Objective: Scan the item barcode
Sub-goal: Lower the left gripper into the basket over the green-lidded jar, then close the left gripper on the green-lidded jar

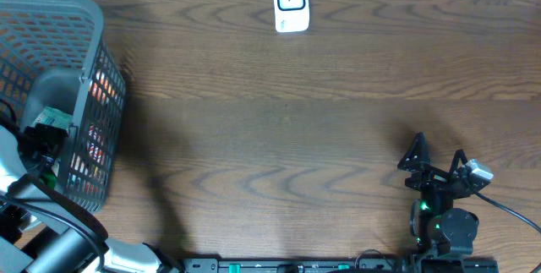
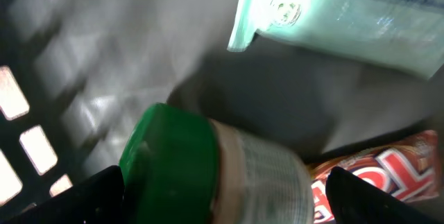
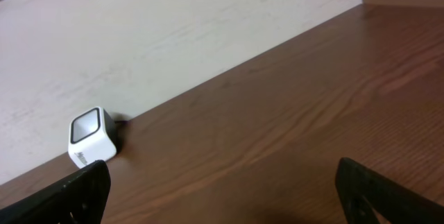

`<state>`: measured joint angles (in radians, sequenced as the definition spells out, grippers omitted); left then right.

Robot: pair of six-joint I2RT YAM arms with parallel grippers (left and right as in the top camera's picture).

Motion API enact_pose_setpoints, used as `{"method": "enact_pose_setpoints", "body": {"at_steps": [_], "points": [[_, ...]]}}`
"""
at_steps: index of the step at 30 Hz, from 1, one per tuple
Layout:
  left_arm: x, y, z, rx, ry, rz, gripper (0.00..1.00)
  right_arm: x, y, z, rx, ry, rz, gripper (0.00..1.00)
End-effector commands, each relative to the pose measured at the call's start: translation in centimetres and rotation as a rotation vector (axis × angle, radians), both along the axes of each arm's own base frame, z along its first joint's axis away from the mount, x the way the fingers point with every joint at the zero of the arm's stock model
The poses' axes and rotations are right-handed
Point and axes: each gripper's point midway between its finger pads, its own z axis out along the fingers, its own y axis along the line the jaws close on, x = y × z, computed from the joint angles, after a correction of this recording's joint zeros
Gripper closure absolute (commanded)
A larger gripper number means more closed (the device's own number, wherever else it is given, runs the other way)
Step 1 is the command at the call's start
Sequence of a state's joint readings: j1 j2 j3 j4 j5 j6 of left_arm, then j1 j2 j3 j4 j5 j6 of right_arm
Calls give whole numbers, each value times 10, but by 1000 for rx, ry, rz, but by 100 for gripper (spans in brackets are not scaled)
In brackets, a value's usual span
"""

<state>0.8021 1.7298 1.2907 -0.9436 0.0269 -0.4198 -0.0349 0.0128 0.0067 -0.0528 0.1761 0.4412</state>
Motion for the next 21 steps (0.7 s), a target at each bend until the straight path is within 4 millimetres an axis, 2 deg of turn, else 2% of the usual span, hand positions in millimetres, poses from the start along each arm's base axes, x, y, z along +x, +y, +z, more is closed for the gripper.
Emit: {"method": "enact_pose_setpoints", "body": {"at_steps": [1, 5, 12, 21], "points": [[-3, -8, -2, -38, 16, 14, 7, 0, 1, 0, 6, -1, 1, 1], [-6, -9, 0, -33, 18, 58, 7, 0, 1, 0, 6, -1, 1, 1], [-11, -6, 26, 32, -14, 103, 7, 0, 1, 0, 6, -1, 1, 1], [-19, -14, 16, 2, 18, 110, 7, 0, 1, 0, 6, -1, 1, 1]]}}
